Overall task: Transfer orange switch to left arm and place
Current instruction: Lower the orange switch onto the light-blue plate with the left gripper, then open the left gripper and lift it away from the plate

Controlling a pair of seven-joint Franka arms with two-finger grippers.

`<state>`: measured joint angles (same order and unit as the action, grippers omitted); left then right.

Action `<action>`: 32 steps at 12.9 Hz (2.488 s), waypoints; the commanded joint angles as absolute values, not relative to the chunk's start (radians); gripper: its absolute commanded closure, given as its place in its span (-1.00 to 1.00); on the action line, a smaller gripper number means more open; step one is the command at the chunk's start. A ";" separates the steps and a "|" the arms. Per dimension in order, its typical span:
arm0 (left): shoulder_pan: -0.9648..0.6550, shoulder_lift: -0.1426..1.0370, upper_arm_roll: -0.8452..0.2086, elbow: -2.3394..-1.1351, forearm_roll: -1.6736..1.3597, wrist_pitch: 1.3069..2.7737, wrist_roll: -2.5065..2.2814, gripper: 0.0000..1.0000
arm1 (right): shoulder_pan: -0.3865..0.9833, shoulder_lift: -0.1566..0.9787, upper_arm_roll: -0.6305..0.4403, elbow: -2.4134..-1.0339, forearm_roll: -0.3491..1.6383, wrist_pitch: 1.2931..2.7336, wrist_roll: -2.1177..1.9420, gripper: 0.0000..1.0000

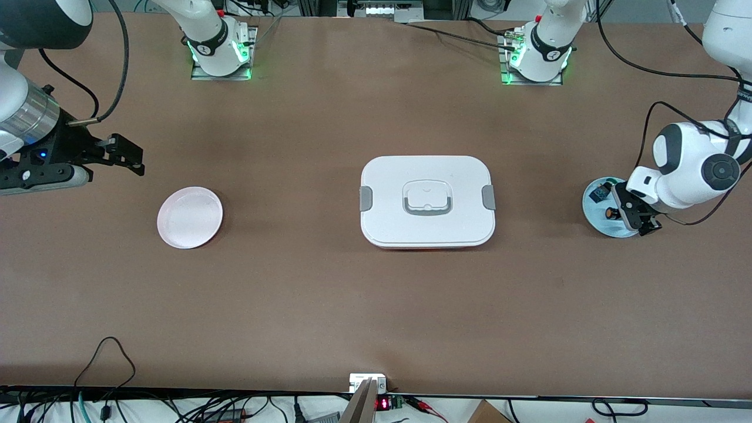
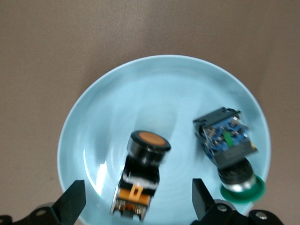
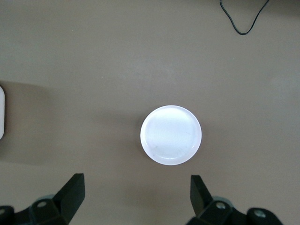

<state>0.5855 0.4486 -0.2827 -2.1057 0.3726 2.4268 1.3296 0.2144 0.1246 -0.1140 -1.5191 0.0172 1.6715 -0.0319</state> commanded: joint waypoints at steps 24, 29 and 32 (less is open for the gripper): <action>0.354 0.226 -0.509 -1.387 0.168 1.394 0.072 -1.00 | 0.218 0.137 -0.121 -1.493 0.034 1.663 -0.017 -1.00; 0.089 0.030 -0.151 -1.635 0.021 1.650 -0.055 -1.00 | 0.216 0.137 -0.121 -1.493 0.034 1.663 -0.017 -1.00; -0.011 -0.020 -0.043 -1.703 0.020 1.704 -0.069 -1.00 | 0.216 0.137 -0.121 -1.493 0.034 1.663 -0.017 -1.00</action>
<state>0.0434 0.0493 -0.1021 -1.6174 0.0384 1.6642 -0.0523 0.2137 0.1249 -0.1148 -1.5188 0.0178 1.6715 -0.0305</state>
